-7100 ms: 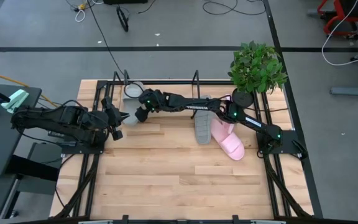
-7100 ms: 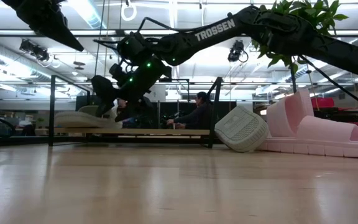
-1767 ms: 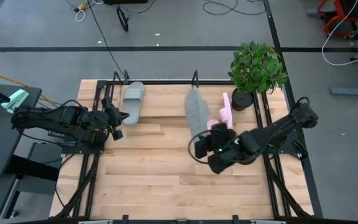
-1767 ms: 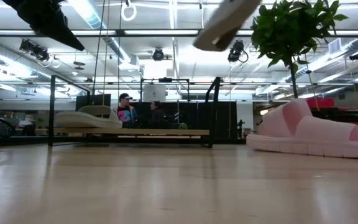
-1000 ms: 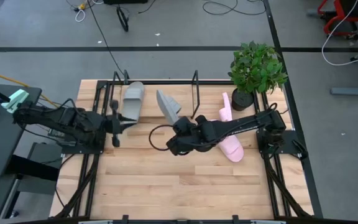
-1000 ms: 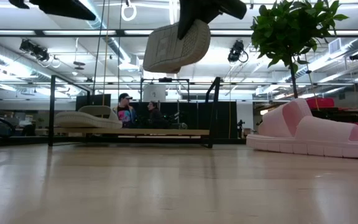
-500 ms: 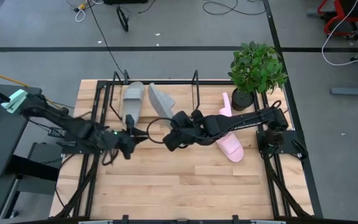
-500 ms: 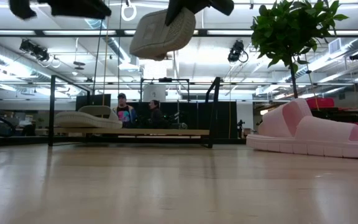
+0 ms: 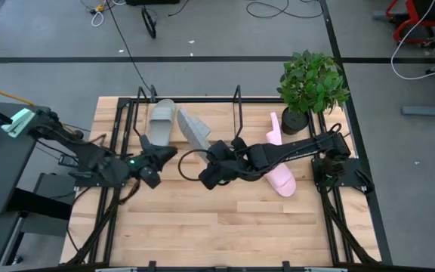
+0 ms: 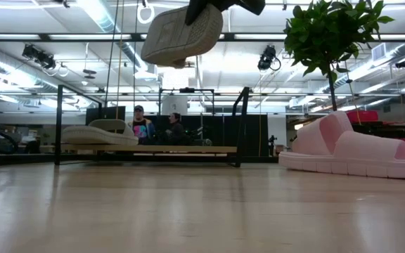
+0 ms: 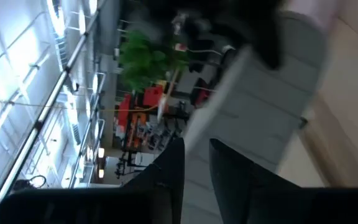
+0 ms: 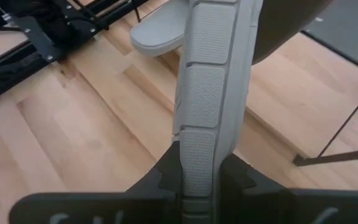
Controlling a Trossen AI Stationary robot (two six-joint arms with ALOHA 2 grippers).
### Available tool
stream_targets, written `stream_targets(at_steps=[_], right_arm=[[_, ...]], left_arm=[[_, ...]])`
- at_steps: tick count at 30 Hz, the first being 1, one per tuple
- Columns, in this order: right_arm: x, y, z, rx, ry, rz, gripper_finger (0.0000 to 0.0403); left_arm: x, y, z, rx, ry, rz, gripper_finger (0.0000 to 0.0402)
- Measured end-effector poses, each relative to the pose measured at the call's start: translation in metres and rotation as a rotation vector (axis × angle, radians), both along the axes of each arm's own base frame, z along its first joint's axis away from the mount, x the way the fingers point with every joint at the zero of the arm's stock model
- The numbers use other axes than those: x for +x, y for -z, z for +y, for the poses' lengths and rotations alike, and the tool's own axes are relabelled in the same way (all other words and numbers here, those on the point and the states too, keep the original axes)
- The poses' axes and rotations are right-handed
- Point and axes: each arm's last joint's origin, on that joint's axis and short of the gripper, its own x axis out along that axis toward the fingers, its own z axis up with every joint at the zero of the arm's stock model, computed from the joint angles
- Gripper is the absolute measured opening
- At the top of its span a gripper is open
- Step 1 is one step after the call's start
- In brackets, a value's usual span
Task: Pick and place slides into the shelf
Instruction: Put the gray slipper on the shelf
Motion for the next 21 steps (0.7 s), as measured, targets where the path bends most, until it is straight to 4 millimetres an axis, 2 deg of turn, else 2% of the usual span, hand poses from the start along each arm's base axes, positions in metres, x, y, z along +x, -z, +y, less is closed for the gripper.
stream_targets(at_steps=[2, 5, 8, 11, 17, 21], right_arm=[[0.000, 0.000, 0.002, -0.002, -0.002, -0.003, 0.0055], [0.000, 0.000, 0.000, -0.023, 0.011, -0.007, 0.0055], [0.002, -0.002, -0.007, -0.060, 0.030, -0.015, 0.0055], [0.005, -0.003, -0.016, -0.097, 0.049, -0.022, 0.0055], [0.010, -0.006, -0.026, -0.168, 0.081, -0.056, 0.0055], [0.017, -0.012, -0.034, -0.190, 0.078, -0.113, 0.0055]], left_arm=[[-0.002, -0.013, 0.001, -0.010, 0.017, -0.025, 0.0081], [-0.004, -0.021, 0.001, -0.047, 0.060, -0.039, 0.0090], [-0.004, -0.016, -0.002, -0.125, 0.122, -0.012, 0.0099], [-0.005, -0.008, -0.003, -0.252, 0.113, -0.003, 0.0107], [-0.006, -0.007, -0.005, -0.616, 0.036, -0.173, 0.0101], [-0.006, 0.000, -0.013, -0.686, 0.037, -0.214, 0.0083]])
